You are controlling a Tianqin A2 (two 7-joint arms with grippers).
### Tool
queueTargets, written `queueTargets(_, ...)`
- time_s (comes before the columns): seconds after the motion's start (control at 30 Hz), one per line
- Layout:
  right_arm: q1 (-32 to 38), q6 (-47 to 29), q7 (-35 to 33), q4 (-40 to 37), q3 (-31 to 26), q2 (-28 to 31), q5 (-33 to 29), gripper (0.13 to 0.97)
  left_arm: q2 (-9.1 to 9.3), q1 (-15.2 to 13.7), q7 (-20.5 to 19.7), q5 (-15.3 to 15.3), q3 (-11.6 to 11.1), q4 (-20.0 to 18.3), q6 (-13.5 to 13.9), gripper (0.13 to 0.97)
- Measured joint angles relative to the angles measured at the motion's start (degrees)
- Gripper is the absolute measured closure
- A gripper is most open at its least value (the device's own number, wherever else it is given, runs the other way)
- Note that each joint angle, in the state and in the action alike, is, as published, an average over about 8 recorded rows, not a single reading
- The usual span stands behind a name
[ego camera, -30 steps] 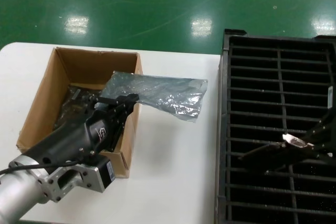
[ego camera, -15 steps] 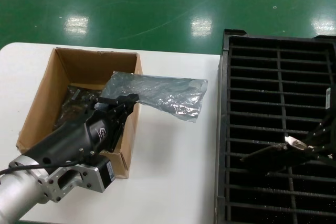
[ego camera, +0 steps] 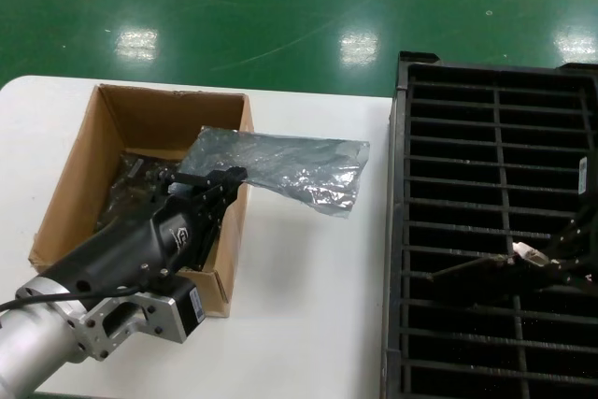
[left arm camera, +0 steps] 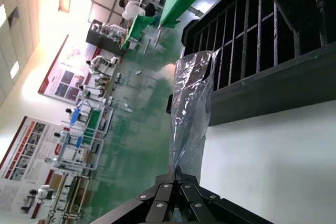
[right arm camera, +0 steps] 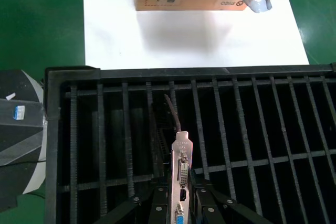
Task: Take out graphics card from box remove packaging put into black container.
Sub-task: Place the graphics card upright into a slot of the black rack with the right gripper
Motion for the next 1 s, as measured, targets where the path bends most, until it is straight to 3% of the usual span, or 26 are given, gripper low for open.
queueTargets(1.0,-0.54,-0.01,3.85,2.23,-1.01,0.46,-3.39,0.907,0.0,0.0,0.0,0.0,0.0,0.0,0.0,0.958)
